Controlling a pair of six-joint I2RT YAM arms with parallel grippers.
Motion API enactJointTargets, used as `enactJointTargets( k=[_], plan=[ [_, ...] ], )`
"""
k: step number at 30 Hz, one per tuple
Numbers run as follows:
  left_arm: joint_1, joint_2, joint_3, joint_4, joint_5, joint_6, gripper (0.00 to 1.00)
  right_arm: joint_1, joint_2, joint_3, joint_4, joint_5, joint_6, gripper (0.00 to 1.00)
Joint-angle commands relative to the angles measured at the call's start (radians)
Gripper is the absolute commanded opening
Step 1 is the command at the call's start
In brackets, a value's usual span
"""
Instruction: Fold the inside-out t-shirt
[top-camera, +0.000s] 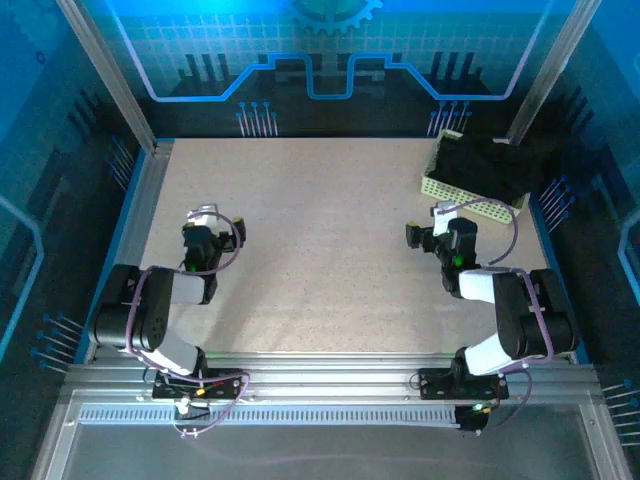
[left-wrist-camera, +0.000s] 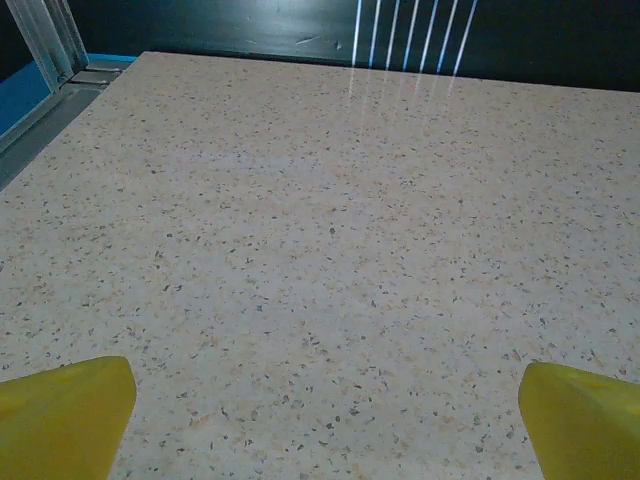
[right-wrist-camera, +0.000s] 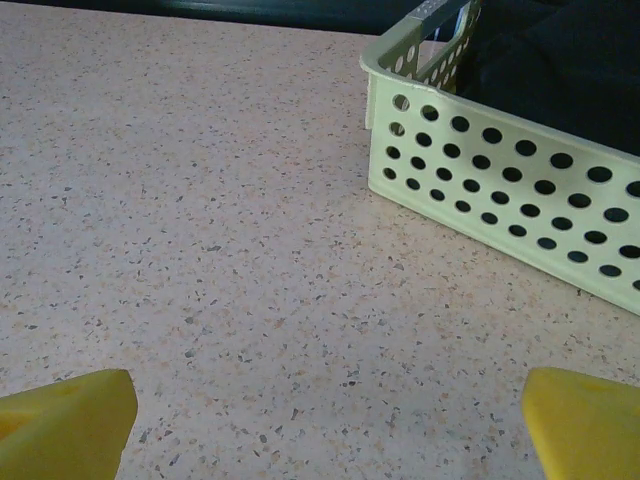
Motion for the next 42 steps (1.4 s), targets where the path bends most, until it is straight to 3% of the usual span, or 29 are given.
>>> enactJointTargets(
  k=[1, 37, 41, 42],
  plan=[
    [-0.005, 0.006, -0.013, 0.042, -0.016, -0.010, 0.99, 0.005, 0.009, -0.009, 0.047, -0.009, -0.018, 1.00],
    [-0.005, 0.006, -0.009, 0.036, -0.015, -0.009, 0.99, 0.002, 0.006, -0.014, 0.052, -0.041, -0.030, 1.00],
    [-0.012, -0.013, -0.061, 0.121, 0.070, 0.030, 0.99, 0.033, -0.043, -0.051, 0.076, -0.042, -0.069, 1.00],
    [-0.030, -0.043, -0.083, 0.142, 0.044, 0.045, 0.99, 0.041, -0.065, -0.058, 0.071, -0.037, -0.078, 1.00]
  ],
)
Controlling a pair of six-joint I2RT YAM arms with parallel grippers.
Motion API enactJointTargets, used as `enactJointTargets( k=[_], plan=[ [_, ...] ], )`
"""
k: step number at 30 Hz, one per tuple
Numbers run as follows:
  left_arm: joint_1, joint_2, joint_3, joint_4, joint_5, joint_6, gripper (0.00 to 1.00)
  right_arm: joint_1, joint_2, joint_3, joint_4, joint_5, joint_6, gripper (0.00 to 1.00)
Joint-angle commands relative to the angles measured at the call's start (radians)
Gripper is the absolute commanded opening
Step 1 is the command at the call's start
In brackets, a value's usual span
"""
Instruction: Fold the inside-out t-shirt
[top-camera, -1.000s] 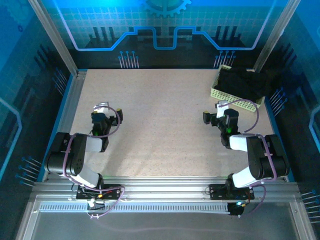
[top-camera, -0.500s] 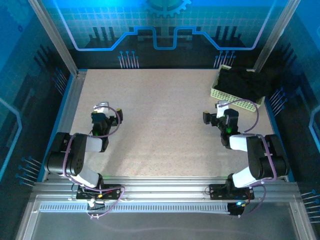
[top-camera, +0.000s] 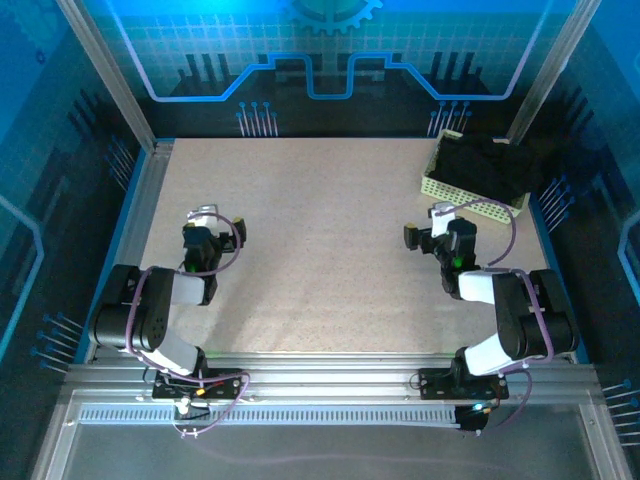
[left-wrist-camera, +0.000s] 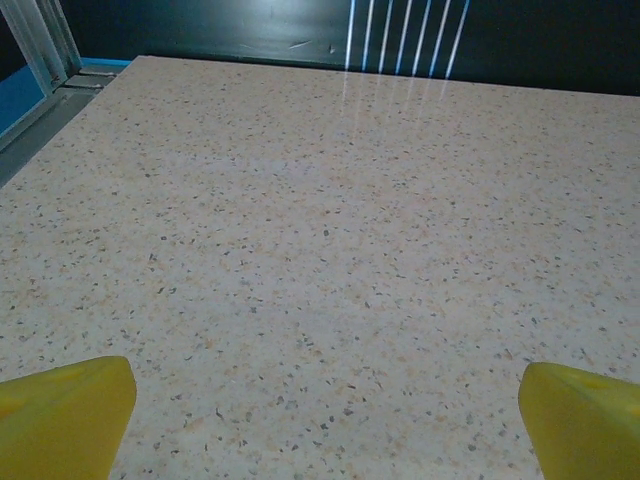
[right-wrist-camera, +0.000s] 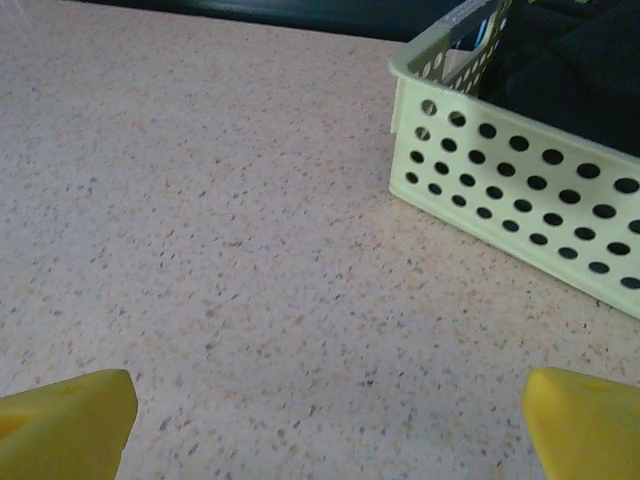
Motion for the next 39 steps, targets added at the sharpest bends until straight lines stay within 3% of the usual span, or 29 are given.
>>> enactJointTargets(
  k=[1, 4, 6, 11, 16, 18, 20, 22, 26, 29, 35, 39],
  plan=[
    [-0.043, -0.079, -0.076, 0.105, -0.014, 0.052, 0.99, 0.041, -0.086, -0.031, 0.020, -0.001, -0.058, 1.00],
    [-0.101, -0.257, -0.141, 0.085, -0.094, 0.096, 0.99, 0.105, -0.209, -0.034, -0.063, 0.053, -0.108, 1.00],
    [-0.138, -0.409, -0.148, -0.029, -0.130, 0.074, 0.99, 0.142, -0.303, -0.034, -0.117, 0.068, -0.121, 1.00],
    [-0.163, -0.740, 0.013, -0.610, -0.087, -0.208, 0.99, 0.164, -0.554, 0.037, -0.364, -0.012, -0.051, 1.00],
    [-0.160, -0.868, 0.156, -0.937, -0.121, -0.487, 0.99, 0.148, -0.715, 0.172, -0.595, -0.048, 0.108, 1.00],
    [-0.159, -0.891, 0.212, -1.082, -0.156, -0.583, 0.99, 0.127, -0.733, 0.239, -0.737, 0.032, 0.278, 1.00],
    [-0.153, -0.896, 0.276, -1.294, -0.274, -0.767, 0.99, 0.085, -0.709, 0.317, -0.888, 0.107, 0.453, 1.00],
    [-0.131, -0.900, 0.290, -1.362, -0.283, -0.844, 0.99, 0.036, -0.666, 0.369, -0.986, 0.102, 0.532, 1.00],
    [-0.095, -0.902, 0.267, -1.301, -0.165, -0.690, 0.99, -0.035, -0.566, 0.429, -1.011, -0.044, 0.476, 1.00],
    [-0.084, -0.897, 0.242, -1.268, -0.077, -0.644, 0.99, -0.048, -0.460, 0.561, -1.118, 0.002, 0.420, 1.00],
    [-0.084, -0.866, 0.184, -1.210, 0.017, -0.677, 0.99, -0.057, -0.215, 0.772, -1.185, 0.165, 0.380, 1.00],
    [-0.091, -0.750, 0.255, -1.325, 0.071, -0.660, 0.99, -0.084, 0.006, 0.921, -1.194, 0.261, 0.348, 1.00]
  ],
)
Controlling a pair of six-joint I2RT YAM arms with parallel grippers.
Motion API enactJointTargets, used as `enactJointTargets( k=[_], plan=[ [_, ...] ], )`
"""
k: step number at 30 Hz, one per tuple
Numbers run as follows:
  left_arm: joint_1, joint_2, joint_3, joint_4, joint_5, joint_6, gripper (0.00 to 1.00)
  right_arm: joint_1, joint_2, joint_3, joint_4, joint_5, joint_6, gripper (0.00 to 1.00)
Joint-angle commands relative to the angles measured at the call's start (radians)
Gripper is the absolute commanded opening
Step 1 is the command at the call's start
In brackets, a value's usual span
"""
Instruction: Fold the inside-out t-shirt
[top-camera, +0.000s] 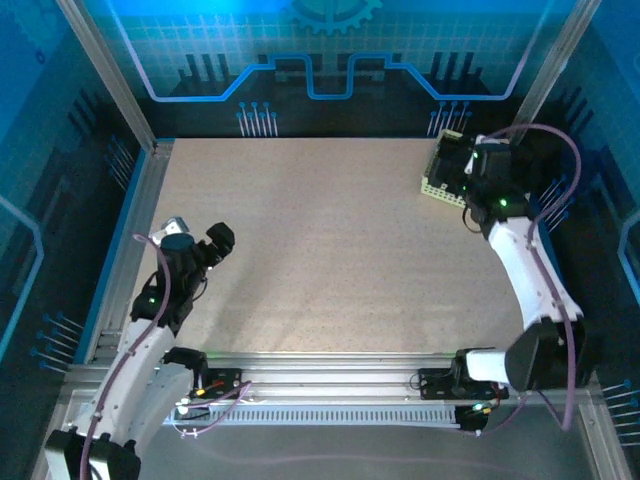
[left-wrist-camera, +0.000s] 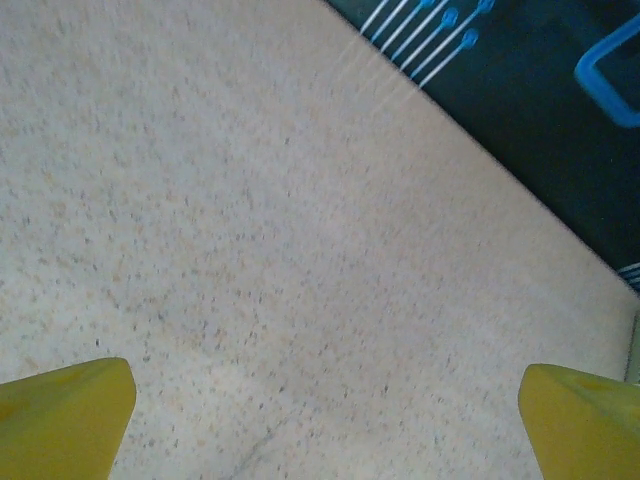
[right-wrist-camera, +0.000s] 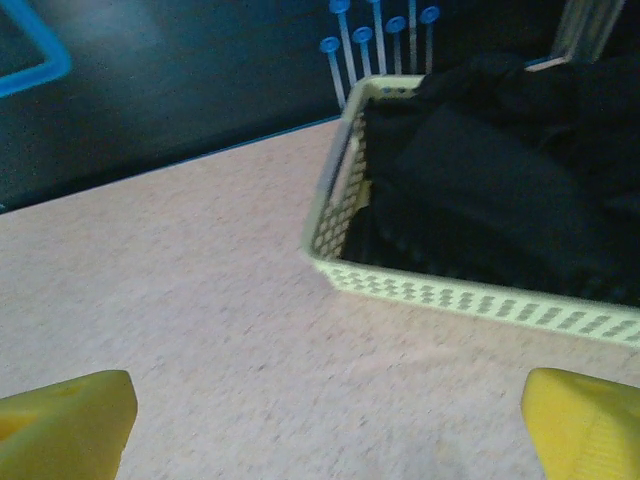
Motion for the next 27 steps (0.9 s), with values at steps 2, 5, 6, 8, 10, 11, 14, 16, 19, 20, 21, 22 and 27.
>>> enactJointTargets(
  k=[2, 5, 6, 8, 10, 11, 14, 16, 19, 20, 21, 22, 27],
  plan=[
    [-0.007, 0.059, 0.037, -0.073, 0.072, 0.013, 0.99, -0.057, 0.239, 0.172, -0.080, 0.148, -0.028, 1.00],
    [-0.011, 0.024, 0.010, -0.056, 0.076, 0.036, 0.99, -0.090, 0.385, 0.300, -0.115, 0.168, -0.033, 1.00],
    [-0.012, 0.017, 0.009, -0.057, 0.079, 0.050, 0.99, -0.099, 0.432, 0.340, -0.131, 0.171, -0.036, 1.00],
    [-0.014, 0.009, 0.013, -0.064, 0.099, 0.087, 0.99, -0.118, 0.520, 0.424, -0.161, 0.186, -0.044, 1.00],
    [-0.016, 0.002, 0.014, -0.069, 0.114, 0.111, 0.99, -0.136, 0.594, 0.500, -0.183, 0.188, -0.051, 1.00],
    [-0.017, -0.003, 0.011, -0.071, 0.119, 0.118, 0.99, -0.145, 0.634, 0.540, -0.198, 0.185, -0.054, 1.00],
    [-0.018, -0.014, -0.003, -0.059, 0.140, 0.123, 0.99, -0.169, 0.742, 0.651, -0.246, 0.183, -0.052, 1.00],
    [-0.020, -0.016, -0.010, -0.044, 0.153, 0.120, 0.99, -0.178, 0.808, 0.720, -0.279, 0.176, -0.051, 1.00],
    [-0.021, -0.010, -0.011, -0.027, 0.166, 0.124, 0.99, -0.188, 0.906, 0.820, -0.323, 0.161, -0.056, 1.00],
    [-0.021, -0.006, -0.008, -0.025, 0.171, 0.124, 0.99, -0.191, 0.942, 0.856, -0.341, 0.152, -0.058, 1.00],
    [-0.022, -0.004, -0.007, -0.022, 0.172, 0.126, 0.99, -0.191, 0.980, 0.889, -0.355, 0.138, -0.059, 1.00],
    [-0.023, 0.001, -0.005, -0.019, 0.174, 0.127, 0.99, -0.195, 1.020, 0.934, -0.376, 0.123, -0.060, 1.00],
    [-0.026, 0.023, 0.002, -0.009, 0.176, 0.123, 0.99, -0.199, 1.172, 1.115, -0.469, 0.078, -0.056, 0.98]
  ],
)
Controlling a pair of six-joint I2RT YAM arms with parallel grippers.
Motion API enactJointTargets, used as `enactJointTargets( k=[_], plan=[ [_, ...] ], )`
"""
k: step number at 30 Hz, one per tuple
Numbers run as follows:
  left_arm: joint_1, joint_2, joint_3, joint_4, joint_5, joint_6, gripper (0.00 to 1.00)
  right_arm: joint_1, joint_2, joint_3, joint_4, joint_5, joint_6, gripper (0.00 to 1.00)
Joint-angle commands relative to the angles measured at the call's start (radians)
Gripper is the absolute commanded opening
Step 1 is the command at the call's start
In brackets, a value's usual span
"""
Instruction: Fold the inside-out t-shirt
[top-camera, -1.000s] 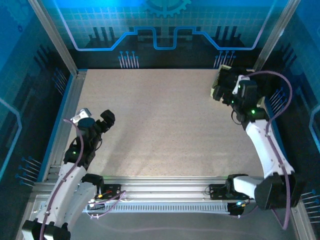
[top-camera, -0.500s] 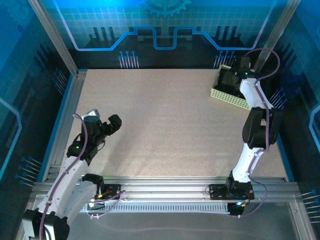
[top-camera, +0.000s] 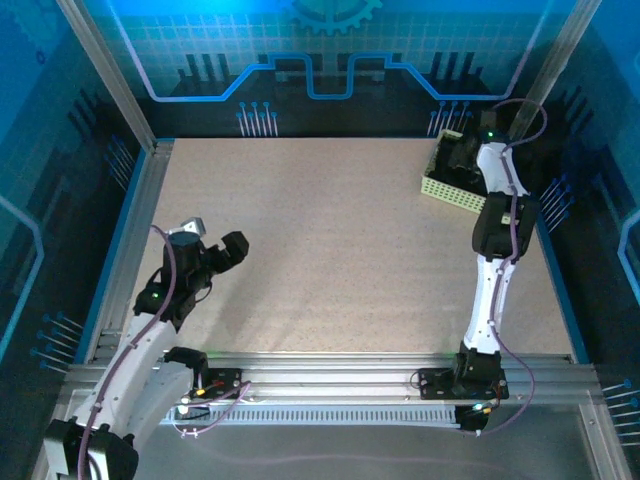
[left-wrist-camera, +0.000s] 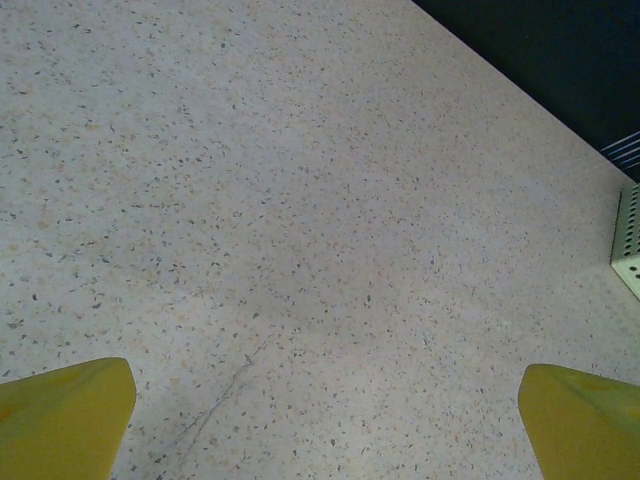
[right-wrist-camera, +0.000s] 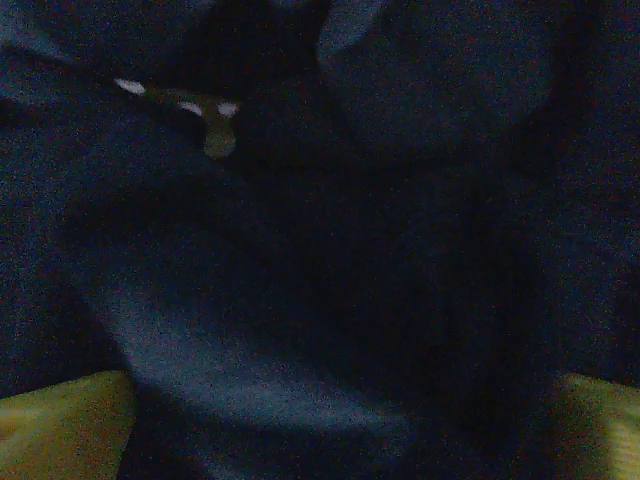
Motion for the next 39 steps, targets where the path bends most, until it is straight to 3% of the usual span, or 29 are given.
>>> enactJointTargets(
  k=[1, 6, 12, 15, 21, 28, 39],
  plan=[
    [-0.007, 0.015, 0.002, 0.020, 0.021, 0.016, 0.99, -0.014, 0.089, 0.121, -0.120, -0.059, -0.011, 0.95],
    [-0.008, 0.040, 0.015, 0.025, 0.010, 0.018, 0.99, -0.018, 0.171, 0.258, -0.169, -0.153, -0.014, 0.83],
    [-0.007, 0.055, 0.039, 0.024, -0.001, 0.024, 0.99, 0.008, 0.253, 0.377, -0.210, -0.305, -0.039, 0.47],
    [-0.008, 0.047, 0.045, 0.012, -0.010, 0.032, 0.99, 0.041, 0.255, 0.388, -0.205, -0.321, -0.065, 0.31],
    [-0.008, 0.017, 0.047, -0.011, -0.014, 0.035, 0.99, 0.080, 0.219, 0.406, -0.199, -0.250, -0.118, 0.10],
    [-0.009, -0.024, 0.047, -0.039, -0.009, 0.030, 0.99, 0.068, 0.090, 0.365, -0.139, -0.239, -0.153, 0.00],
    [-0.010, -0.040, 0.075, -0.073, -0.006, 0.025, 0.99, 0.056, -0.138, 0.327, -0.081, -0.131, -0.074, 0.00]
  ],
)
